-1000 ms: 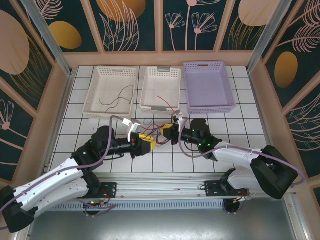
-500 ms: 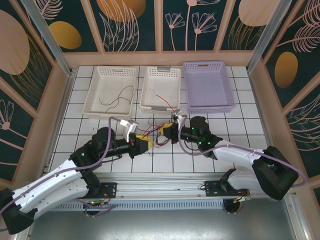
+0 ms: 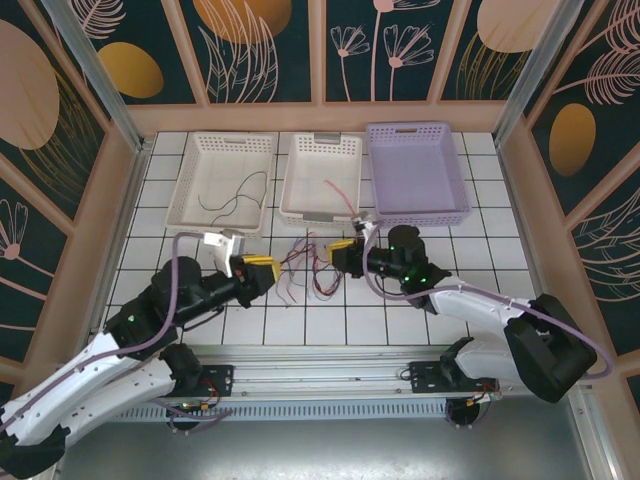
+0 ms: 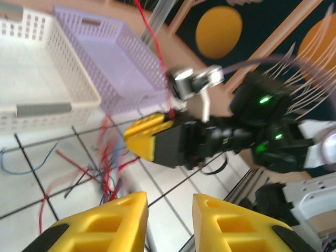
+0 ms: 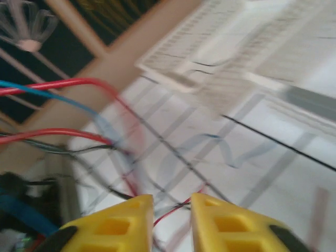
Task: Untangle the cables
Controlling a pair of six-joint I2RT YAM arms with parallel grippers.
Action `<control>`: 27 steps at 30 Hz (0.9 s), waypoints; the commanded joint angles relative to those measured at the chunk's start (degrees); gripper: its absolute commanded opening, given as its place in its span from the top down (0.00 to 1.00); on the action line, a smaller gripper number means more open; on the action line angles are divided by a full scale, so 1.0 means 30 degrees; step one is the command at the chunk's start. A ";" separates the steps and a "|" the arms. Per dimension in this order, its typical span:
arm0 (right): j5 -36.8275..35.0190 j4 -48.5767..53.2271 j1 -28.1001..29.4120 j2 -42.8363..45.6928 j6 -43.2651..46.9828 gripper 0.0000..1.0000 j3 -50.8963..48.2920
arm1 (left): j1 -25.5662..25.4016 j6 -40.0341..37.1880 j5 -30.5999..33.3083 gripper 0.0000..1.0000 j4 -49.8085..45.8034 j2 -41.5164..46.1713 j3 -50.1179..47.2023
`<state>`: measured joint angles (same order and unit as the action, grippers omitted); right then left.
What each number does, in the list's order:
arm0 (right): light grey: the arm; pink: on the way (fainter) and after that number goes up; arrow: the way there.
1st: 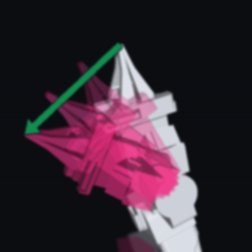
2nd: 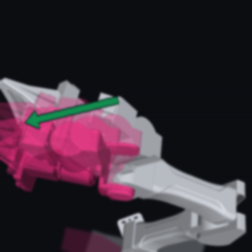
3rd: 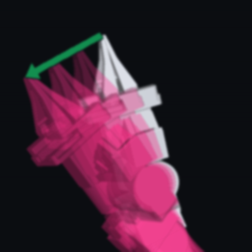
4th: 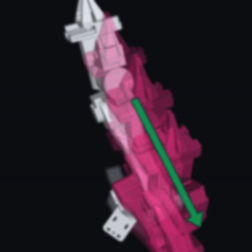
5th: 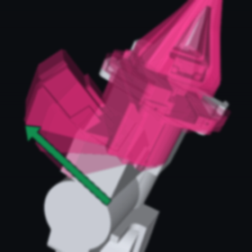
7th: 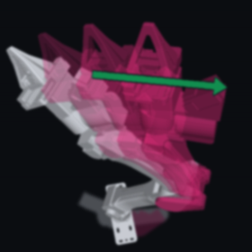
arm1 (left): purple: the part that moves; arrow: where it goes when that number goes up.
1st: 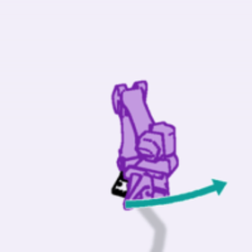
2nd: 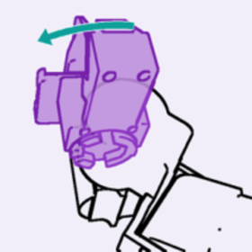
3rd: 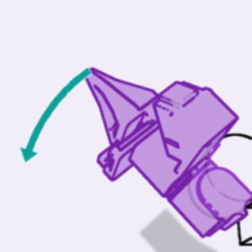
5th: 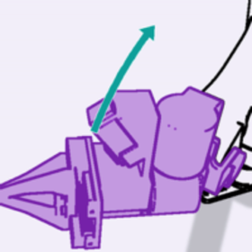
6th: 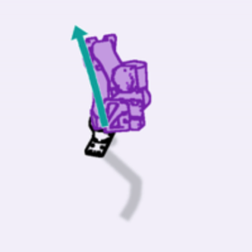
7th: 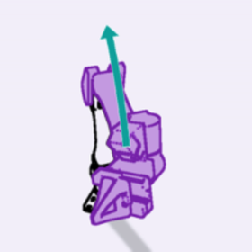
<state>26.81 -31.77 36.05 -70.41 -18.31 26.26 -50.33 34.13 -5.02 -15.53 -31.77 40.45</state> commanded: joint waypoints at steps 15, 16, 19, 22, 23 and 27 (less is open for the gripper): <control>0.0648 -0.0470 -0.0880 0.1019 -0.1281 1.00 -0.1602 | -0.0102 0.0111 0.0186 1.00 0.2294 -0.0173 -0.0065; 0.1138 -0.0600 -0.0831 0.1045 -0.1282 1.00 -0.1588 | -0.0113 0.0123 0.0366 1.00 0.2402 -0.0383 0.0041; 0.1997 -0.0752 0.0253 0.1161 -0.1171 0.82 -0.1578 | -0.0104 -0.0086 0.0529 1.00 0.2756 -0.1300 0.0499; 0.1922 -0.0283 0.2740 0.0536 -0.1004 0.49 -0.1166 | -0.0105 -0.0308 0.0356 1.00 0.3238 -0.2200 0.0835; 0.1191 0.0203 0.3748 0.0029 -0.0840 0.47 -0.0911 | -0.0114 -0.0389 0.0221 1.00 0.3272 -0.2461 0.0919; -0.4639 0.2483 0.5805 -0.1957 -0.0739 0.45 0.0180 | -0.0102 -0.0305 0.0383 1.00 0.3312 -0.2496 0.0632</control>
<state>23.20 -28.36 51.53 -73.10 -21.37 24.82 -50.33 34.13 -4.36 -8.67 -40.14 41.25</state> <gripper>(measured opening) 0.543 0.039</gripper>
